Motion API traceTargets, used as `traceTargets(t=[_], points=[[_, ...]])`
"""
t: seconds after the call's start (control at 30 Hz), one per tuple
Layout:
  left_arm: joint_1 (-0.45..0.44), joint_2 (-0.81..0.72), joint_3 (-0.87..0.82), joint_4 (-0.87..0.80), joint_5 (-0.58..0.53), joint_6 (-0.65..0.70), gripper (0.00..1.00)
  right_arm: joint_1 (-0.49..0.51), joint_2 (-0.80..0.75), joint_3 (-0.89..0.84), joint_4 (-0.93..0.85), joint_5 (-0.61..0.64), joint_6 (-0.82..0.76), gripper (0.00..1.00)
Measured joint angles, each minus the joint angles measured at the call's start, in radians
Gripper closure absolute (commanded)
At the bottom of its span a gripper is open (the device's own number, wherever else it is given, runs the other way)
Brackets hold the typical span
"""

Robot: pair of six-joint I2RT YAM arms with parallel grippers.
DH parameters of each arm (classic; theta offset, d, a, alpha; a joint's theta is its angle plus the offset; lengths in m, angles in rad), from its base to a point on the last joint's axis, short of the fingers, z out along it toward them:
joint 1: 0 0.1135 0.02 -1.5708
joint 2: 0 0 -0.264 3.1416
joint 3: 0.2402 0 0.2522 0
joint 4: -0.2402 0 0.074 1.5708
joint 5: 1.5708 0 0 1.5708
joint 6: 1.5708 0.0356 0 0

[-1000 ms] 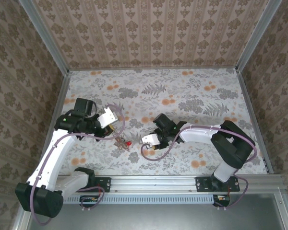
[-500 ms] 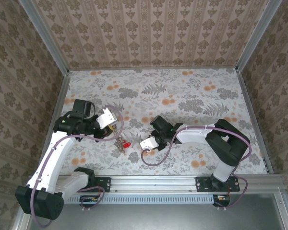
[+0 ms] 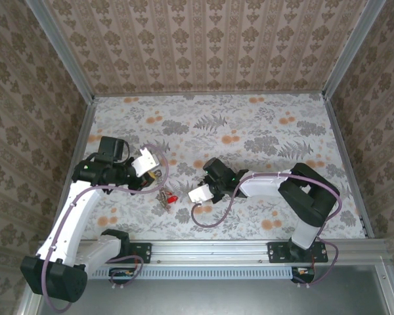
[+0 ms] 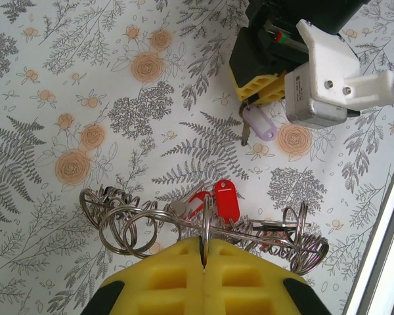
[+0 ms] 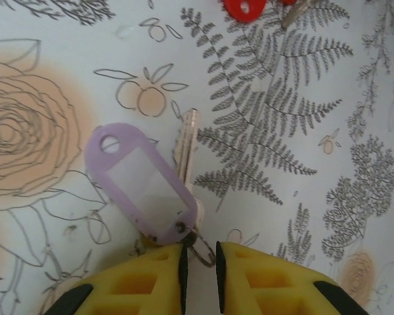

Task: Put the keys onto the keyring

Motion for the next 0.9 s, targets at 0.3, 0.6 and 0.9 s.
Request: traceTargets(t=[0.3,0.6,0.9], points=[[0.000,0.000,-0.012,0.002,0.007,0.000,1.00,0.000,0.002,0.001,0.004,0.007,-0.016,0.79],[0.000,-0.002,-0.013,0.002,0.011,0.000,1.00,0.000,0.026,0.032,-0.048,0.006,-0.018,0.93],[0.000,-0.016,-0.028,0.047,0.045,-0.006,1.00,-0.003,0.005,0.038,-0.092,-0.008,0.050,1.00]])
